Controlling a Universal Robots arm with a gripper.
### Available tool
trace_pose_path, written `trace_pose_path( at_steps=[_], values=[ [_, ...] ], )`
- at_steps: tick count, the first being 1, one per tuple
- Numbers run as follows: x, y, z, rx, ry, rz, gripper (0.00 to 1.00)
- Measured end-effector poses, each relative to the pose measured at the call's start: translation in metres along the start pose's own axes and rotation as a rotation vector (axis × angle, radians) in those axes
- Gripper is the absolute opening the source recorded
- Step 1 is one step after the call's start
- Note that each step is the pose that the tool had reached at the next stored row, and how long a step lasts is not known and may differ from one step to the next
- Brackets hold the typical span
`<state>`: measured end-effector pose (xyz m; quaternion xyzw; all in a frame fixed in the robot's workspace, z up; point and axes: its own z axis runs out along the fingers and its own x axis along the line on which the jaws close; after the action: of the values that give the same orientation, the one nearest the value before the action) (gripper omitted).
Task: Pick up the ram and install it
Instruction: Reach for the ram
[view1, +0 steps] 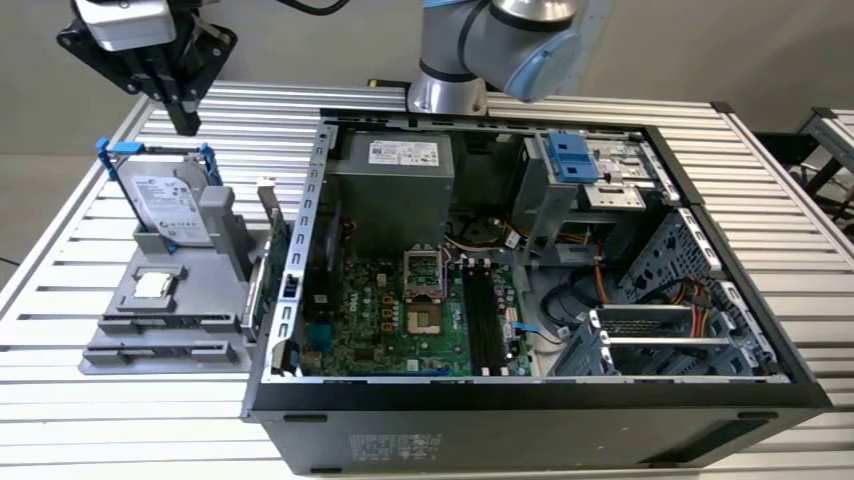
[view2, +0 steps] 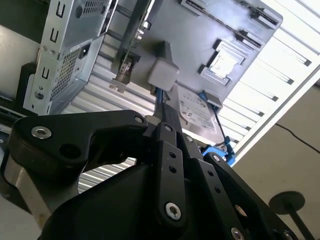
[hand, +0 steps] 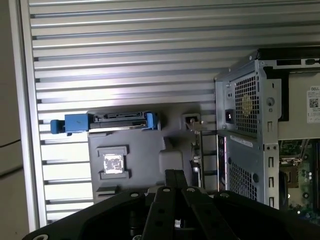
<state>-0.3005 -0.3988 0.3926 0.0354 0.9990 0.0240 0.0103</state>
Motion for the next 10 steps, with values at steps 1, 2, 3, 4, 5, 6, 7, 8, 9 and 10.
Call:
trace_pose_path(
  at_steps=[1, 2, 3, 4, 5, 6, 7, 8, 9, 10],
  values=[
    [0.0015, -0.0001, 0.0, 0.0, 0.0, 0.0, 0.0],
    [0.0033, -0.0002, -0.0001, 0.0, 0.0, 0.0, 0.0],
    [0.0051, -0.0003, -0.0001, 0.0, 0.0, 0.0, 0.0],
    [0.0071, -0.0005, -0.0002, 0.0, 0.0, 0.0, 0.0],
    [0.0088, -0.0006, -0.0002, 0.0001, 0.0001, 0.0, 0.0],
    [0.011, -0.0008, -0.0003, 0.0001, 0.0001, 0.0, 0.0],
    [0.013, -0.0009, -0.0003, 0.0001, 0.0001, 0.0, 0.0],
    [0.0148, -0.001, -0.0004, 0.0001, 0.0001, 0.0, 0.0],
    [0.0168, -0.0012, -0.0004, 0.0, 0.0, 0.0, 0.0],
    [0.0193, -0.0013, -0.0004, 0.0, 0.0, 0.0, 0.0]
  ],
)
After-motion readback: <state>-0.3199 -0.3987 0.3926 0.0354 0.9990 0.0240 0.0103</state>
